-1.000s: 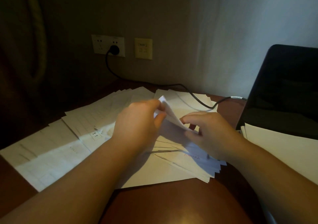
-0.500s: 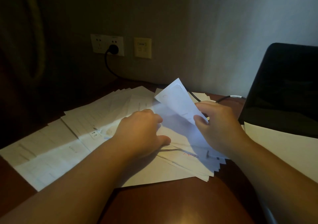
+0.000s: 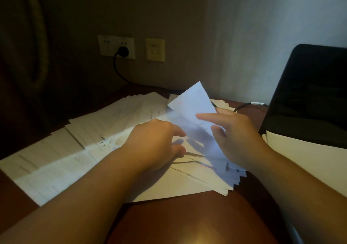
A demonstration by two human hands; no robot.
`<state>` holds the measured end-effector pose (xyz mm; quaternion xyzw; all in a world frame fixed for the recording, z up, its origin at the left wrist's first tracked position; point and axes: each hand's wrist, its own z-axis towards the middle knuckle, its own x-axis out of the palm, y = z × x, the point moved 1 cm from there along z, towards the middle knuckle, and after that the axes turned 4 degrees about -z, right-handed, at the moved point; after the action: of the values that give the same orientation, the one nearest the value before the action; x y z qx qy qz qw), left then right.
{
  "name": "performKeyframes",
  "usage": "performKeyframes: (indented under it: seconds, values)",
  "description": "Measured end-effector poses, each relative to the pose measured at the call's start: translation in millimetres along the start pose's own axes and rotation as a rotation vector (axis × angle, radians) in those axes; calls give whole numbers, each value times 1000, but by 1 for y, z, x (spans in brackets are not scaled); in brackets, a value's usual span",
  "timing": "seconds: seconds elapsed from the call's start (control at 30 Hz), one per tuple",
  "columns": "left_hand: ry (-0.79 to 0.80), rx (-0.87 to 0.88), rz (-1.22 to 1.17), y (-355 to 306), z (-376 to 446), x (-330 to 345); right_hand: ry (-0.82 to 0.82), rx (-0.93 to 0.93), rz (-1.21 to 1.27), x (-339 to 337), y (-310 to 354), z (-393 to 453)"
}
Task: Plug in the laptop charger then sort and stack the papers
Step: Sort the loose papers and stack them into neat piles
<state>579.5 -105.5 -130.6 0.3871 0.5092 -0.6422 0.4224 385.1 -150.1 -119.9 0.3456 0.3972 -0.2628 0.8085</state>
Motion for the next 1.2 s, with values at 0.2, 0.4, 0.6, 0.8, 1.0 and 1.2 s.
performKeyframes:
  seconds: [0.2, 0.4, 0.6, 0.8, 1.0, 1.2]
  values:
    - [8, 93, 156, 5, 5, 4, 83, -15, 34, 2, 2, -1]
    - [-201, 191, 12, -6, -2, -12, 232, -95, -36, 2, 7, -2]
    - [-278, 64, -64, -8, 1, -15, 141, -117, -76, 0, 5, -1]
    - [-381, -115, -189, -1, -1, -13, -61, -7, -17, -3, 2, -1]
    - [-288, -152, -76, -2, -1, -9, -67, 72, -26, -5, 6, 0]
    - [-79, -53, 35, -4, -6, -3, -109, 90, 16, -6, 4, -1]
